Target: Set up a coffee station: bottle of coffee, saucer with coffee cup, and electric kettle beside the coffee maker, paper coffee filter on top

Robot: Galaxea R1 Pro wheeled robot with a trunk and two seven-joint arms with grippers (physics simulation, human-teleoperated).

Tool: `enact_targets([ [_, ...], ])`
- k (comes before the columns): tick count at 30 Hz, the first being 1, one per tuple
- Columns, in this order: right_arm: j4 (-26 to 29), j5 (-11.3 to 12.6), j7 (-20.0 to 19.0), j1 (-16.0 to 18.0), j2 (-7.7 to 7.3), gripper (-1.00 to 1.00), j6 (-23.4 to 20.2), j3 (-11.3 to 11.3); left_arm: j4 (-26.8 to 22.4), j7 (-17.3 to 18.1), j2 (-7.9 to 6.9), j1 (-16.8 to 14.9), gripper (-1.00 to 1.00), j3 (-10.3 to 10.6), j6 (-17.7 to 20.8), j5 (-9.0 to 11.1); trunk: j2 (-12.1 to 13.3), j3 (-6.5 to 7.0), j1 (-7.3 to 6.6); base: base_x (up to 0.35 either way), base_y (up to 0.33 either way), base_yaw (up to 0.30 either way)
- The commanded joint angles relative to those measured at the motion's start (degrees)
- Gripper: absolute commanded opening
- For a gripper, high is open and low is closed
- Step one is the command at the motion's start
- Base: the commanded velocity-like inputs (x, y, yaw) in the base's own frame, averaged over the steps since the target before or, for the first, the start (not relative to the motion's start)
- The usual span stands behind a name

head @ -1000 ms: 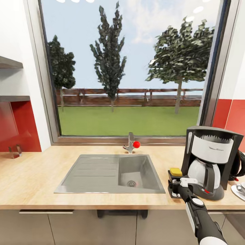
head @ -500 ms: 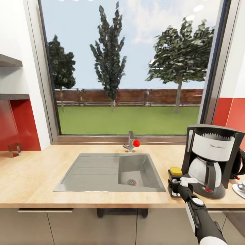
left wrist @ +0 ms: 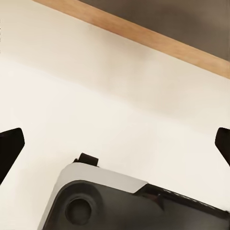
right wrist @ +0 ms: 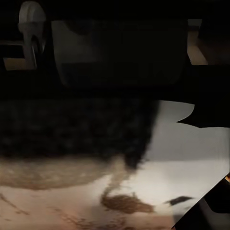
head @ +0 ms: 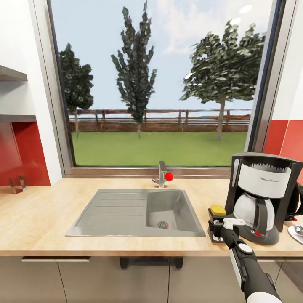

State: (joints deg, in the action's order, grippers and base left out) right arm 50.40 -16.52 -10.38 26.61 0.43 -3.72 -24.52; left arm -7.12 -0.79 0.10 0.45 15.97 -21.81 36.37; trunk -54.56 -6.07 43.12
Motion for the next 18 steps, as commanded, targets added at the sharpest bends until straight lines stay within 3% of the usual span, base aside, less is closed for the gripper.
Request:
enact_targets([
  [1, -1.5, -0.7, -0.4, 0.0, 0.06, -1.0, -0.2, -0.3, -0.1, -0.1, -0.08, 0.0, 1.0, 0.5, -0.2, 0.6, 0.0, -0.09, 0.01, 0.0, 0.0, 0.0],
  [7, -1.5, -0.9, -0.4, 0.0, 0.09, -1.0, -0.3, -0.3, -0.1, -0.1, -0.17, 0.0, 1.0, 0.4, -0.1, 0.6, 0.0, -0.09, 0.01, 0.0, 0.0, 0.0],
  [8, -1.5, -0.9, -0.4, 0.0, 0.09, 1.0, -0.3, -0.3, -0.1, -0.1, -0.18, 0.0, 1.0, 0.4, -0.1, 0.6, 0.0, -0.09, 0.01, 0.0, 0.0, 0.0],
  [18, -1.6, -0.8, -0.4, 0.0, 0.15, 1.0, -0.3, -0.3, -0.1, -0.1, -0.2, 0.0, 1.0, 0.4, 0.0, 0.7, 0.0, -0.09, 0.01, 0.0, 0.0, 0.0],
])
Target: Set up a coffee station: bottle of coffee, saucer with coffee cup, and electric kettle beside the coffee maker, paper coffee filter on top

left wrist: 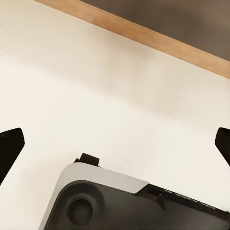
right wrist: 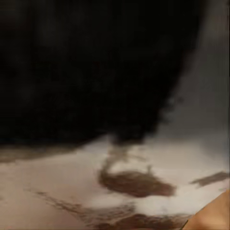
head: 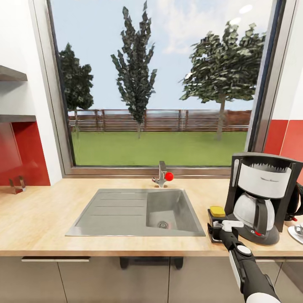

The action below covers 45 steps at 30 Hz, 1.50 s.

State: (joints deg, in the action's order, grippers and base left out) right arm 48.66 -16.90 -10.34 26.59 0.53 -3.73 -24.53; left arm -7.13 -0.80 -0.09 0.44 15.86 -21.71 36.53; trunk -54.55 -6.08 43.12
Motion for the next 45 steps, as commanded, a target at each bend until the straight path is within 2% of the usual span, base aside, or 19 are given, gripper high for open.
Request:
enact_targets([
  [1, 0.1, -0.4, -0.5, 0.0, 0.05, 1.0, -0.2, -0.3, -0.1, -0.1, -0.02, 0.0, 1.0, 0.5, -0.2, 0.6, -0.1, -0.07, 0.01, 0.0, 0.0, 0.0],
  [8, 0.1, -0.4, -0.5, 0.0, 0.07, 1.0, -0.3, -0.3, -0.1, -0.1, -0.07, 0.0, 1.0, 0.5, -0.1, 0.6, -0.1, -0.07, 0.01, -0.036, 0.0, 0.0],
  [20, -0.2, -0.5, -0.6, 0.0, 0.15, 1.0, -0.4, -0.3, -0.1, -0.1, -0.08, 0.0, 1.0, 0.5, 0.1, 0.6, -0.1, -0.07, 0.01, -0.304, 0.0, 0.0],
  [24, -0.6, -0.5, -0.9, 0.0, -0.02, 1.0, -2.0, -0.2, -0.1, -0.1, -0.09, 0.0, 1.0, 0.5, 0.1, 0.6, -0.1, -0.07, 0.01, -0.319, 0.0, 0.0],
  [27, 0.0, -0.6, -1.4, 0.0, -0.11, 1.0, -7.9, -0.2, -0.1, -0.1, -0.07, 0.0, 1.0, 0.5, 0.1, 0.5, -0.1, -0.07, 0.01, -0.241, 0.0, 0.0],
  [31, 4.7, -0.6, -2.9, 0.0, 0.24, 1.0, -24.0, -0.1, -0.1, -0.1, -0.02, 0.0, 1.0, 0.5, -0.1, 0.5, -0.1, -0.07, 0.01, -0.066, 0.0, 0.0],
  [34, 9.1, -0.5, -3.9, 0.0, 0.41, 1.0, -46.6, 0.0, -0.1, -0.1, -0.05, 0.0, 1.0, 0.5, -0.2, 0.5, -0.1, -0.07, 0.01, -0.016, 0.0, 0.0],
  [35, 9.5, -0.4, -4.1, 0.0, 0.42, 1.0, -49.9, 0.0, -0.1, -0.1, -0.06, 0.0, 1.0, 0.5, -0.2, 0.5, -0.1, -0.07, 0.01, -0.008, 0.0, 0.0],
  [36, 9.9, -0.4, -4.7, 0.0, 0.44, 1.0, -55.2, 0.2, -0.1, -0.1, -0.07, 0.0, 1.0, 0.5, -0.2, 0.5, -0.1, -0.07, 0.01, -0.005, 0.0, 0.0],
  [39, 9.4, -0.2, -5.4, 0.0, 0.6, 1.0, -56.3, 0.7, -0.1, -0.1, -0.07, 0.0, 1.0, 0.5, -0.2, 0.5, -0.1, -0.07, 0.01, -0.003, 0.0, 0.0],
  [41, 5.7, -0.2, -5.7, 0.0, 0.51, 1.0, -56.3, 1.1, -0.1, -0.1, -0.05, 0.0, 1.0, 0.5, -0.2, 0.5, -0.1, -0.07, 0.01, -0.001, 0.0, 0.0],
  [45, -10.1, -0.7, -5.8, 0.0, 0.03, 1.0, -56.3, 1.6, -0.1, -0.1, -0.02, 0.0, 1.0, 0.5, -0.2, 0.5, -0.1, -0.07, 0.01, 0.0, 0.0, 0.0],
])
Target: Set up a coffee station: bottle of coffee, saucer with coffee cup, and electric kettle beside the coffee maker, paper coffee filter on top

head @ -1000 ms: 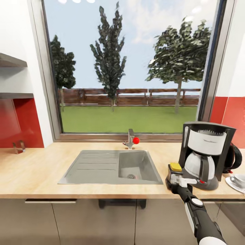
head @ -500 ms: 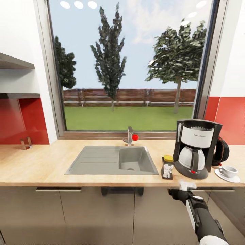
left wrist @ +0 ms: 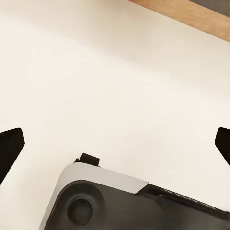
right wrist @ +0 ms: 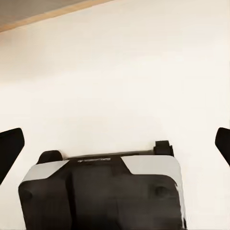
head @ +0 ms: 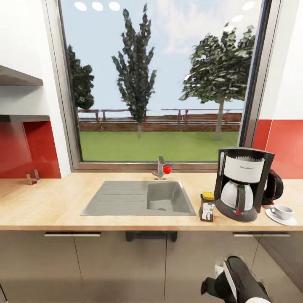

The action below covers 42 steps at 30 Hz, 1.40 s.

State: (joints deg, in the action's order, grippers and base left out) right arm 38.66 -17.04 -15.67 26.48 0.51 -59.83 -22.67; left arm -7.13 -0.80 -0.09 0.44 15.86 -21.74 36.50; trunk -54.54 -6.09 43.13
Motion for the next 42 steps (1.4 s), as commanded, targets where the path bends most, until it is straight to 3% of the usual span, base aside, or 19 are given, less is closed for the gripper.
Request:
enact_targets([
  [1, -2.9, -0.7, -0.5, 0.1, -0.04, 1.0, -0.2, -0.2, -0.1, -0.1, -0.01, 0.0, 1.0, 0.5, -0.1, 0.5, -0.1, -0.07, 0.01, 0.0, 0.0, 0.0],
  [3, -11.1, -0.9, -0.3, 0.1, -0.38, 1.0, 5.6, -0.2, -0.1, -0.1, -0.01, 0.0, 1.0, 0.4, -0.2, 0.5, -0.1, -0.07, 0.01, 0.0, 0.0, 0.0],
  [4, -15.9, -1.1, 0.0, 0.1, -0.65, 1.0, 11.2, -0.1, -0.1, -0.1, -0.04, 0.0, 1.0, 0.3, -0.2, 0.5, -0.1, -0.07, 0.01, 0.0, 0.0, 0.0],
  [6, -20.5, -1.3, 0.3, 0.1, -0.97, 1.0, 16.6, -0.1, -0.1, -0.1, -0.02, 0.0, 1.0, 0.2, -0.3, 0.5, -0.1, -0.07, 0.01, 0.0, 0.0, 0.0],
  [8, -31.4, -2.1, 1.4, 0.1, -2.62, 1.0, 28.4, -0.2, -0.1, -0.1, 0.09, 0.0, 1.0, 0.2, -0.3, 0.5, -0.1, -0.07, 0.01, 0.0, 0.0, 0.0],
  [9, -33.3, -2.2, 1.6, 0.1, -3.07, 1.0, 30.7, -0.2, -0.1, -0.1, 0.13, 0.0, 1.0, 0.2, -0.3, 0.5, -0.1, -0.07, 0.01, 0.0, 0.0, 0.0],
  [10, -36.0, -2.4, 2.1, -0.3, -3.99, 1.0, 35.6, -0.2, -0.2, -0.1, 0.18, 0.0, 1.0, 0.2, -0.3, 0.5, -0.1, -0.07, 0.01, 0.0, 0.0, 0.0],
  [15, -39.7, -2.5, 3.1, -2.0, -5.61, 1.0, 49.0, -0.3, -0.1, -0.1, 0.3, 0.0, 1.0, 0.1, -0.4, 0.5, -0.1, -0.07, 0.01, 0.0, 0.0, 0.0],
  [21, -40.5, -2.6, 6.1, -7.0, -5.95, 1.0, 61.9, -0.3, -0.1, -0.1, 0.36, 0.0, 1.0, 0.2, -0.3, 0.6, 1.9, 0.83, -1.09, 0.0, 0.0, 0.0],
  [26, -40.7, -2.6, 10.8, -8.8, -4.88, 1.0, 66.4, -0.3, 0.0, -0.1, 0.43, 0.0, 1.0, 0.3, -0.2, 0.5, 4.0, 1.73, -2.19, 0.0, 0.0, 0.0],
  [32, -40.7, -2.6, 11.5, -9.1, -4.99, 1.0, 67.0, -0.3, 0.1, -0.1, 0.44, 0.1, 1.0, 0.2, -0.2, 0.6, 6.4, 2.81, -3.51, 0.0, 0.0, 0.0],
  [37, -40.5, -6.8, 12.7, -9.3, -5.0, 1.0, 67.1, -0.3, 0.1, -0.1, 0.44, 0.0, 1.0, 0.2, -0.2, 0.6, 8.4, 3.7, -4.6, 0.0, 0.0, 0.0],
  [42, -40.6, -7.4, 12.8, -9.4, -5.06, 1.0, 67.9, -0.3, 0.1, -0.1, 0.44, 0.0, 1.0, 0.2, -0.2, 0.6, 10.4, 4.6, -5.7, 0.0, 0.0, 0.0],
])
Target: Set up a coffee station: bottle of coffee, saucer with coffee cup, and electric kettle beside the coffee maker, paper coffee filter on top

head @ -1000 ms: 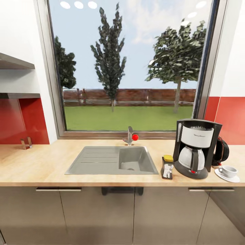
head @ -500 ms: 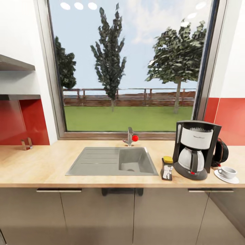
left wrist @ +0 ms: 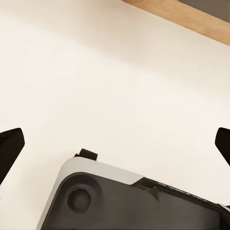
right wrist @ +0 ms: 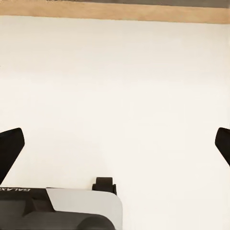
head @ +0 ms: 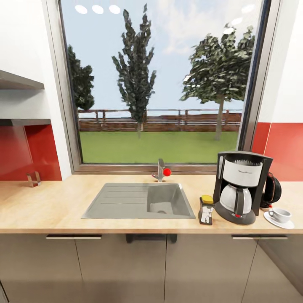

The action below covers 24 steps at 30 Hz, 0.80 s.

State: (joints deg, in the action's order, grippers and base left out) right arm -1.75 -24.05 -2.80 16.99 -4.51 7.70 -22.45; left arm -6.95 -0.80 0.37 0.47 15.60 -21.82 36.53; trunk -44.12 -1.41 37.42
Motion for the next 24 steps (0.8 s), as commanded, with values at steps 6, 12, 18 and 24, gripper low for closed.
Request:
enact_targets([
  [6, -0.3, -1.2, -0.1, -1.2, 0.07, 1.0, 2.4, -0.5, -0.1, -0.1, -0.01, 0.0, 1.0, 0.5, -0.2, 0.6, 2.4, 1.0, -1.31, 0.0, 0.0, 0.0],
  [12, -0.3, -3.7, -0.1, -2.3, 0.46, 1.0, 3.0, -0.5, -0.1, -0.1, -0.01, 0.0, 1.0, 0.5, -0.2, 0.6, 4.8, 2.08, -2.63, 0.0, 0.0, 0.0],
  [18, -0.3, -4.8, -0.1, -2.7, 0.55, 1.0, 3.2, -0.5, -0.1, -0.1, -0.01, 0.0, 1.0, 0.6, -0.2, 0.3, 7.2, 3.15, -3.95, 0.0, 0.0, 0.0],
  [24, -0.3, -4.9, -0.1, -2.7, 0.55, 1.0, 3.2, -0.5, -0.1, -0.1, 0.02, 0.0, 1.0, 0.6, -0.2, 0.2, 9.6, 4.23, -5.26, 0.0, 0.0, 0.0],
])
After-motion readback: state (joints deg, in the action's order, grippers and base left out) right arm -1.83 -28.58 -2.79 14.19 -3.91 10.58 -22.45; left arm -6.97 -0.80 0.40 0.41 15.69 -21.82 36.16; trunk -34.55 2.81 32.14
